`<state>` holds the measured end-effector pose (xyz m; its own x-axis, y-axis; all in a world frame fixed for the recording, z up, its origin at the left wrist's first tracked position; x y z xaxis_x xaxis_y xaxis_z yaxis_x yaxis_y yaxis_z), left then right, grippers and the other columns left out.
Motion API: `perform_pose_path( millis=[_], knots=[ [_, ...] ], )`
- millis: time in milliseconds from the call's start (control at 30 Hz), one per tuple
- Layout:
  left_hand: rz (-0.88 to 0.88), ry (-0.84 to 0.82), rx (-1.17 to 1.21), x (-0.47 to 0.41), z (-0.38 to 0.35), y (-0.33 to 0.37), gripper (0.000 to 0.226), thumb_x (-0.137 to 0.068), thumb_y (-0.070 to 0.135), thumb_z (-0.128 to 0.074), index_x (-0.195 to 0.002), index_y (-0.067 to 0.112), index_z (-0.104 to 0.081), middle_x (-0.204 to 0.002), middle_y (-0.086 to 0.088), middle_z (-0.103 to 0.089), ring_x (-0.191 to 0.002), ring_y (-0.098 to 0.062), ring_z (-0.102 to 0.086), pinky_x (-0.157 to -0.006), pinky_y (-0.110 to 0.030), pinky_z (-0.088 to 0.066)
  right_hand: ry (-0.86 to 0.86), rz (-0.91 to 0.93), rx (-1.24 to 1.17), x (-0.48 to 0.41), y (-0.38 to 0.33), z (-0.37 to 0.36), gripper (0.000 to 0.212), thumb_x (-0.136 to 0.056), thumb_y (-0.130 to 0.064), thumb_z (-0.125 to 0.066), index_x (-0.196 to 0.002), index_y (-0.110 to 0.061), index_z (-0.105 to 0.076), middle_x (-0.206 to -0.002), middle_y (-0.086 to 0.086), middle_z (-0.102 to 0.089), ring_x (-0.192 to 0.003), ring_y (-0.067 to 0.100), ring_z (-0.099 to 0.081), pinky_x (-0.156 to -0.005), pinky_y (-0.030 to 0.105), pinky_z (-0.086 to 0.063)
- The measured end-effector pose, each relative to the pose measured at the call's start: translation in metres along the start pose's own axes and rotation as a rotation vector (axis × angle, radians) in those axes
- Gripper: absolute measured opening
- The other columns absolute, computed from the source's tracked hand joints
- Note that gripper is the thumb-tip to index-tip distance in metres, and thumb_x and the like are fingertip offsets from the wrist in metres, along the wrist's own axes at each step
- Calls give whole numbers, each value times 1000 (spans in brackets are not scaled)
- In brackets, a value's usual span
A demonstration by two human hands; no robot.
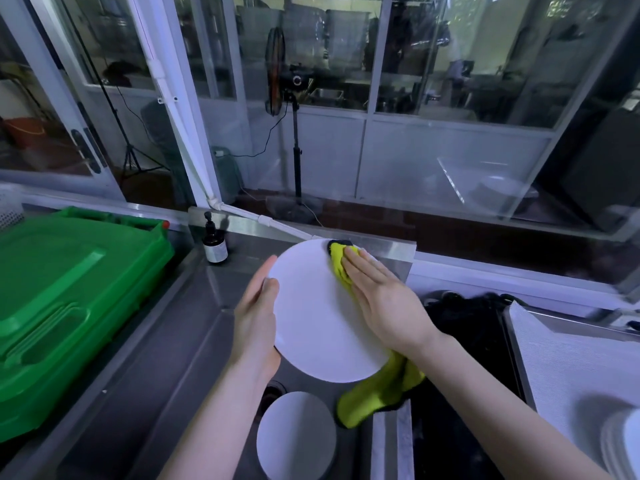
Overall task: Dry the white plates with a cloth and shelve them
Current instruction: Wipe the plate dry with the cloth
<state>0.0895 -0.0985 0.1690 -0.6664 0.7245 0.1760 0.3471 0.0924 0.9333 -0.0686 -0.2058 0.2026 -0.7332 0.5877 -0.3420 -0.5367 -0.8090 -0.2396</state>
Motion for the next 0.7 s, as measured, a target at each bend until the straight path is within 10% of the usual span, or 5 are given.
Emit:
perform_pose_path(
  millis=[200, 367, 500, 700],
  knots=[
    [-26, -65, -51, 6, -10, 3, 38, -105, 19, -50, -110, 50, -71, -117, 28, -70, -103, 16, -62, -79, -12, -52, -67, 274, -1, -12, -39, -10, 46, -104, -18, -45, -149, -13, -38, -159, -3, -27, -149, 18, -21, -122, 31, -18],
    [-51, -193, -145, 12, -17, 5, 40, -105, 21, -49, -115, 54, -70, -116, 39, -65, -105, 25, -53, -84, -14, -41, 2, 90, 2, -41, -16, 19, 49, -104, -23, -45, -150, -13, -35, -154, 3, -38, -144, 25, -32, -119, 30, -23],
    [-86, -183, -180, 9, -9, 10, 38, -104, 23, -50, -120, 53, -68, -129, 24, -66, -131, -5, -53, -110, -35, -41, -87, -49, -167, -48, 6, 26, 35, -100, -31, -51, -131, -14, -55, -117, 0, -57, -114, 26, -54, -94, 41, -44],
    [-143, 50, 9, 0, 13, 20, 37, -104, 20, -49, -117, 47, -72, -111, 22, -74, -97, -1, -71, -68, -17, -56, 120, -455, -459, -16, 46, 19, 21, -95, -35, -60, -95, -15, -65, -87, 3, -69, -87, 24, -61, -80, 36, -44]
  ],
)
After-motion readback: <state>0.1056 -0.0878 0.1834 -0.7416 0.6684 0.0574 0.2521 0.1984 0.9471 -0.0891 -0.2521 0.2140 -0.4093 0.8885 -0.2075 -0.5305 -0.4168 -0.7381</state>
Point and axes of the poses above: each hand's wrist, its own x-axis away from the middle knuckle, its own z-axis out of the back of the hand, y = z × x, the point moved 7 cm from there along -x, towards the middle knuckle
